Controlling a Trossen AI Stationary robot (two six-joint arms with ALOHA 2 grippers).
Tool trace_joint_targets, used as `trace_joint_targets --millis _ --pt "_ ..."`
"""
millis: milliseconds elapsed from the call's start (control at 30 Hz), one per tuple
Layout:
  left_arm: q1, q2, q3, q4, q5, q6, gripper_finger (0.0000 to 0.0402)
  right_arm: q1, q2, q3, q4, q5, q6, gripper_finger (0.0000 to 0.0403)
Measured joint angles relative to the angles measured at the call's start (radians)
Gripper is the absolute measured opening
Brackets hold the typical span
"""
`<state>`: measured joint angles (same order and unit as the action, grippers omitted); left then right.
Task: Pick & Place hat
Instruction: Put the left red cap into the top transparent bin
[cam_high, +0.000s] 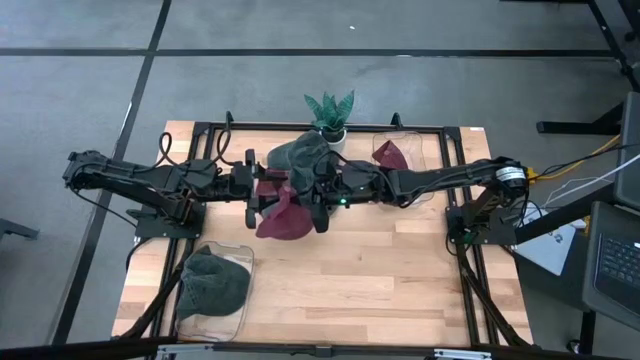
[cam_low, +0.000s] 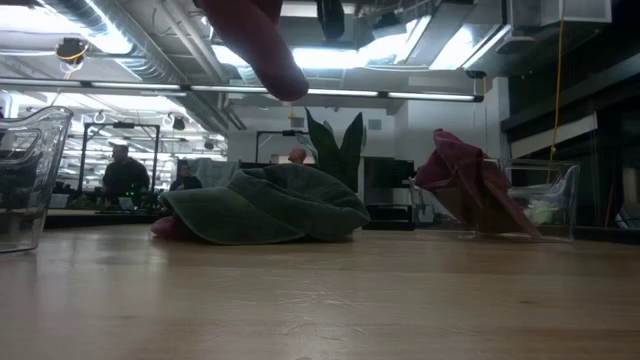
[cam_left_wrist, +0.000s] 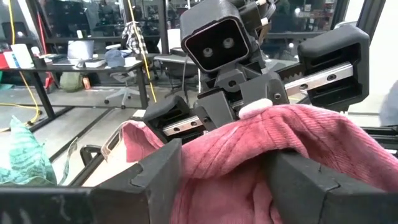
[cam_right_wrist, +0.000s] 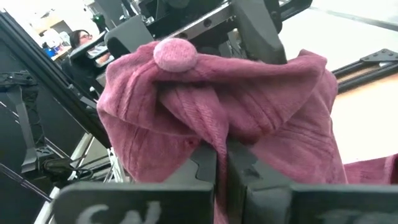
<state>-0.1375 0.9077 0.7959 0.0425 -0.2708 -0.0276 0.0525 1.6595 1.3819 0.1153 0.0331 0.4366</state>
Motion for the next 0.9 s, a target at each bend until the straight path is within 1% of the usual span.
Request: trace_joint_targets --millis 333,900 --pt "0.0 -0.021 0.0 -0.001 0.003 -0.015 0.0216 -0.001 -0.091 0.0 -0.178 0.028 -0.006 0.0008" --pt "0.001 -0.027 0.0 -0.018 0.0 -0.014 0.021 -0.001 -0.285 0.0 -0.439 0.028 -0.082 0.0008"
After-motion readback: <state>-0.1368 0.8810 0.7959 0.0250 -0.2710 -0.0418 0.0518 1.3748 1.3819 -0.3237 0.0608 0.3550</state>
